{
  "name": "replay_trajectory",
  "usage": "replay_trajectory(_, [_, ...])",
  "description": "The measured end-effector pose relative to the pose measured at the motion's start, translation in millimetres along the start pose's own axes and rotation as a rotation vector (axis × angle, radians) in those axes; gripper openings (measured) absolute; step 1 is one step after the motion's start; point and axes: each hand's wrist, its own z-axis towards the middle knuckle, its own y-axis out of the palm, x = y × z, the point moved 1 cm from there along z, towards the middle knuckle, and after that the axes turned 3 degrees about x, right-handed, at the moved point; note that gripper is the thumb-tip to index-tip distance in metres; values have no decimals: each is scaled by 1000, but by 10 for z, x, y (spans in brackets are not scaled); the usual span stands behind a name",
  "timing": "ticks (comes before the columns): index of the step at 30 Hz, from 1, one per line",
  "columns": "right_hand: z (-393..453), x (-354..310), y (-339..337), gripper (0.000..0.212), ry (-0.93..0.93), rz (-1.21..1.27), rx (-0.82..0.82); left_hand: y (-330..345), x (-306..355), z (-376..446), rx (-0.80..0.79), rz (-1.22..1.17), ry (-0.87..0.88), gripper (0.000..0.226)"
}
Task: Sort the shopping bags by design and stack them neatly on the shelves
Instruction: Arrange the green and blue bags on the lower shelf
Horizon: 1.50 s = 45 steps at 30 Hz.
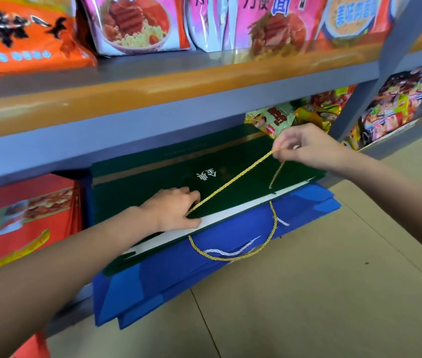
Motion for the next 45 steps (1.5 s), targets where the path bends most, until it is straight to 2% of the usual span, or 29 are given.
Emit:
replay_trajectory(3, [-44,-46,-40,3,-40,-5,-70,32,22,10,-47,36,19,51])
replay_trajectory(5, [-66,-72,-95,5,-39,-30,-196,74,16,5,-76,66,38,55])
replay_trajectory(7, [-125,-48,-78,2,5,-171,-386,129,7,0,-85,88,47,60])
replay_trajectory(9, [-215,54,96,11,1,-350,-515,180,0,-8,-69,121,48,60])
replay_trajectory(12, [-357,302,505,26,-143,-701,-546,226,19,7,-55,191,64,60])
replay_trajectory(13, [-385,369,603,30,-193,-803,-521,220,21,16,-67,192,64,60])
replay_trajectory(15, [-380,466,688,35,-234,-838,-469,187,-1,38,-103,151,57,60])
replay_trajectory(17, [-351,493,692,38,-213,-765,-435,155,-34,51,-140,89,47,61])
replay_trajectory(20, [-320,426,813,42,-127,-532,-377,120,-62,55,-162,24,52,58])
replay_trajectory(22, [-348,339,979,39,-158,-525,-373,73,-108,48,-127,3,64,52])
replay_trajectory(25, [-327,134,1115,18,-306,-817,-376,-111,-189,-5,21,-51,68,47])
replay_trajectory(26, [-280,56,1037,15,-317,-861,-331,-190,-207,-24,102,-76,70,47])
replay_trajectory(28, [-122,-79,742,11,-270,-771,-142,-345,-244,-54,271,-146,69,34])
replay_trajectory(30, [18,-164,382,5,-217,-605,117,-462,-306,-59,382,-233,62,31])
replay_trajectory(32, [101,-142,144,17,-233,-521,351,-536,-358,-77,447,-298,48,33])
replay_trajectory(33, [100,-132,122,14,-268,-516,407,-562,-376,-92,480,-302,39,33])
replay_trajectory(35, [39,-157,238,4,-396,-604,410,-593,-416,-120,546,-267,18,34])
replay_trajectory(36, [10,-151,329,5,-468,-651,404,-606,-436,-138,572,-258,-9,34])
replay_trajectory(39, [-40,-83,596,23,-598,-718,299,-620,-547,-149,626,-254,-108,36])
replay_trajectory(41, [-10,-62,698,27,-636,-720,249,-607,-586,-139,628,-241,-131,37])
replay_trajectory(45, [6,-194,653,25,-638,-578,320,-576,-507,-160,721,-242,35,24])
